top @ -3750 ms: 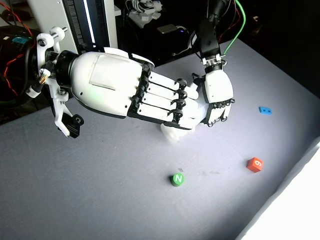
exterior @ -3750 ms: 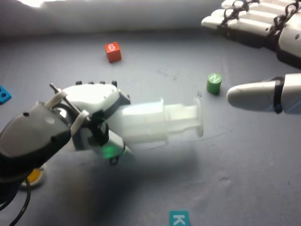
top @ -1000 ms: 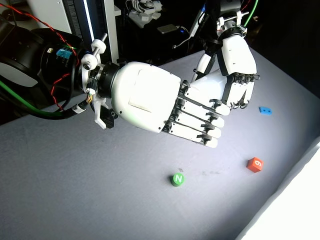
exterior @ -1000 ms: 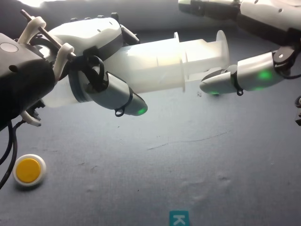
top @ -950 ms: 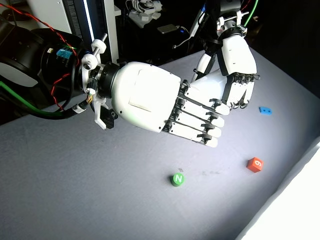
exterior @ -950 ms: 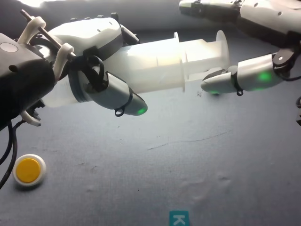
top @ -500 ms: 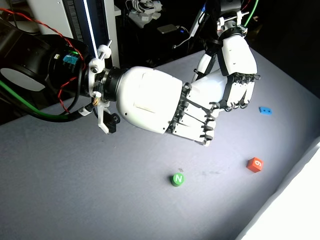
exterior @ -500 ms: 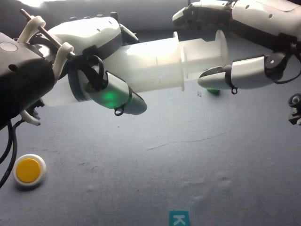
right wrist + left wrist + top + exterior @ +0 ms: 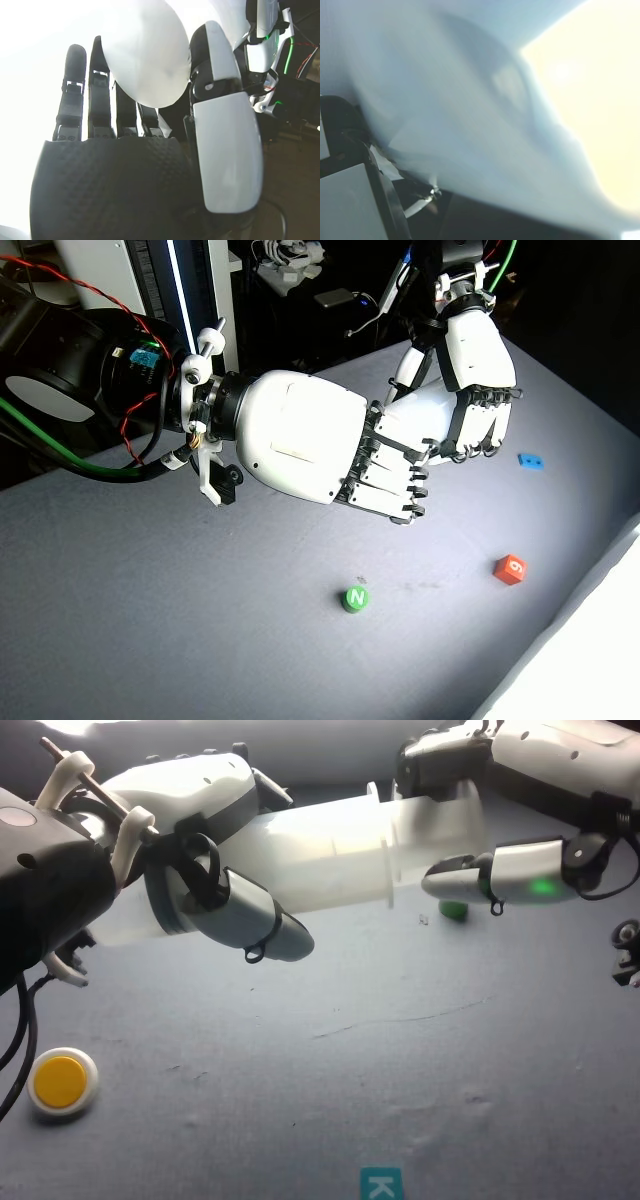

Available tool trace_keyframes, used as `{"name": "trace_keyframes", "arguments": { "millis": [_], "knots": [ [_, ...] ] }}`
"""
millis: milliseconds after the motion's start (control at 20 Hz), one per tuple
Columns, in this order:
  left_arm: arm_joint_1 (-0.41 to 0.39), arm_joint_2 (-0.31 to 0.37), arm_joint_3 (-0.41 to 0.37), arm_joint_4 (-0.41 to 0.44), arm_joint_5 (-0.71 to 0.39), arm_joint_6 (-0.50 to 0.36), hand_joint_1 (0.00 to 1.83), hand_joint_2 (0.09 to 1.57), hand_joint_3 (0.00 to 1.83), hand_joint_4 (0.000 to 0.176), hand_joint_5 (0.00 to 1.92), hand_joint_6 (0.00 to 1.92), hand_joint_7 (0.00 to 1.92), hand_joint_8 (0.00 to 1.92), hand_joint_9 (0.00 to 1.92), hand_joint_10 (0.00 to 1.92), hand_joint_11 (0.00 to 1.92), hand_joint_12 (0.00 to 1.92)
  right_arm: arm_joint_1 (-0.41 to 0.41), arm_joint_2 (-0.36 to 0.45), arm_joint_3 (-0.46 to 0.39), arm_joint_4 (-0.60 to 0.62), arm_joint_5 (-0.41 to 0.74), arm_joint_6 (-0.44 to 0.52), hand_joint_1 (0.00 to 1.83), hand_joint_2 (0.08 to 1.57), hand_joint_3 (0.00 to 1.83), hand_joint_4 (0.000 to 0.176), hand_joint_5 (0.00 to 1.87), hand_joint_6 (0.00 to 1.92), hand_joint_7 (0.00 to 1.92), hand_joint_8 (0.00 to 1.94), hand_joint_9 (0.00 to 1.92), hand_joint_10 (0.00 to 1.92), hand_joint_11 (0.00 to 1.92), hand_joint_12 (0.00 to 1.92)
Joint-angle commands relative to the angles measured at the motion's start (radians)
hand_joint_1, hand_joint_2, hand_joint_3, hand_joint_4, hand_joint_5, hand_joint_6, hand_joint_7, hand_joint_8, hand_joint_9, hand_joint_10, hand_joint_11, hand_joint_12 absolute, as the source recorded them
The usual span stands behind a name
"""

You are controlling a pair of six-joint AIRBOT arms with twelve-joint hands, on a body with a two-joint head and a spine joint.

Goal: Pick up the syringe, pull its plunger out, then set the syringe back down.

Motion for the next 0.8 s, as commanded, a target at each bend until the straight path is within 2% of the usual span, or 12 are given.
{"name": "trace_keyframes", "arguments": {
  "millis": [0,50,150,300,350,400,450,550,600,650,750],
  "knots": [
    [-0.015,0.003,0.005,0.051,-0.04,0.0,1.23,1.13,0.0,0.0,0.94,0.93,0.97,1.15,0.88,0.71,0.58,1.17,0.005,0.009,0.006,-0.004,0.119,-0.004,1.1,1.3,0.0,0.023,0.65,1.51,0.66,1.46,0.54,1.14,0.13,1.58],
    [-0.015,0.003,0.005,0.05,-0.04,0.0,1.23,1.14,0.0,0.0,0.93,0.93,0.96,1.19,0.87,0.73,0.57,1.18,0.003,0.009,0.006,-0.004,0.119,-0.005,1.27,1.28,0.0,0.0,0.65,1.46,0.7,1.44,0.58,1.52,0.15,1.59],
    [-0.015,0.003,0.005,0.049,-0.04,0.001,1.22,1.14,0.0,0.0,0.92,0.96,0.94,1.21,0.85,0.74,0.55,1.19,0.001,0.009,0.006,-0.005,0.118,-0.006,1.31,1.29,0.0,0.0,0.61,1.49,0.71,1.45,0.58,1.63,0.12,1.61],
    [-0.016,0.002,0.005,0.049,-0.041,0.001,1.22,1.15,0.0,0.0,0.91,0.98,0.93,1.22,0.84,0.74,0.53,1.19,0.0,0.009,0.006,-0.005,0.118,-0.007,1.3,1.3,0.0,0.0,0.55,1.56,0.71,1.48,0.55,1.67,0.11,1.67],
    [-0.016,0.002,0.005,0.049,-0.041,0.001,1.22,1.15,0.0,0.0,0.91,0.97,0.93,1.21,0.83,0.74,0.53,1.19,0.0,0.01,0.006,-0.005,0.117,-0.007,1.31,1.3,0.0,0.0,0.57,1.53,0.72,1.46,0.57,1.65,0.12,1.66],
    [-0.016,0.002,0.005,0.049,-0.041,0.001,1.21,1.15,0.0,0.0,0.91,0.98,0.92,1.23,0.83,0.74,0.53,1.18,0.0,0.012,0.006,-0.005,0.116,-0.007,1.13,1.32,0.0,0.0,0.58,1.54,0.68,1.52,0.51,1.39,0.12,1.65],
    [-0.017,0.002,0.005,0.048,-0.041,0.001,1.21,1.15,0.0,0.0,0.9,0.98,0.92,1.24,0.83,0.74,0.53,1.18,0.0,0.014,0.006,-0.005,0.116,-0.007,1.1,1.33,0.0,0.0,0.57,1.55,0.67,1.54,0.52,1.3,0.12,1.65],
    [-0.018,0.002,0.005,0.048,-0.042,0.001,1.23,1.12,0.0,0.0,0.97,0.88,0.97,1.15,0.88,0.69,0.57,1.13,-0.001,0.021,0.006,-0.005,0.113,-0.007,1.09,1.32,0.0,0.015,0.6,1.53,0.66,1.54,0.52,1.26,0.12,1.64],
    [-0.018,0.002,0.005,0.048,-0.042,0.001,1.22,1.13,0.0,0.0,0.93,0.94,0.96,1.16,0.88,0.67,0.56,1.12,-0.003,0.025,0.006,-0.005,0.112,-0.007,1.08,1.33,0.0,0.014,0.58,1.56,0.65,1.57,0.51,1.27,0.1,1.65],
    [-0.018,0.002,0.005,0.048,-0.042,0.001,1.22,1.14,0.0,0.0,0.92,0.96,0.95,1.17,0.87,0.66,0.55,1.13,-0.006,0.03,0.006,-0.005,0.111,-0.007,1.26,1.3,0.0,0.0,0.62,1.52,0.68,1.5,0.53,1.57,0.11,1.66],
    [-0.018,0.002,0.005,0.048,-0.042,0.001,1.23,1.13,0.0,0.0,0.94,0.91,0.97,1.16,0.88,0.66,0.56,1.13,-0.007,0.042,0.006,-0.005,0.109,-0.007,1.31,1.29,0.0,0.0,0.61,1.52,0.71,1.46,0.58,1.62,0.13,1.65]
  ]
}}
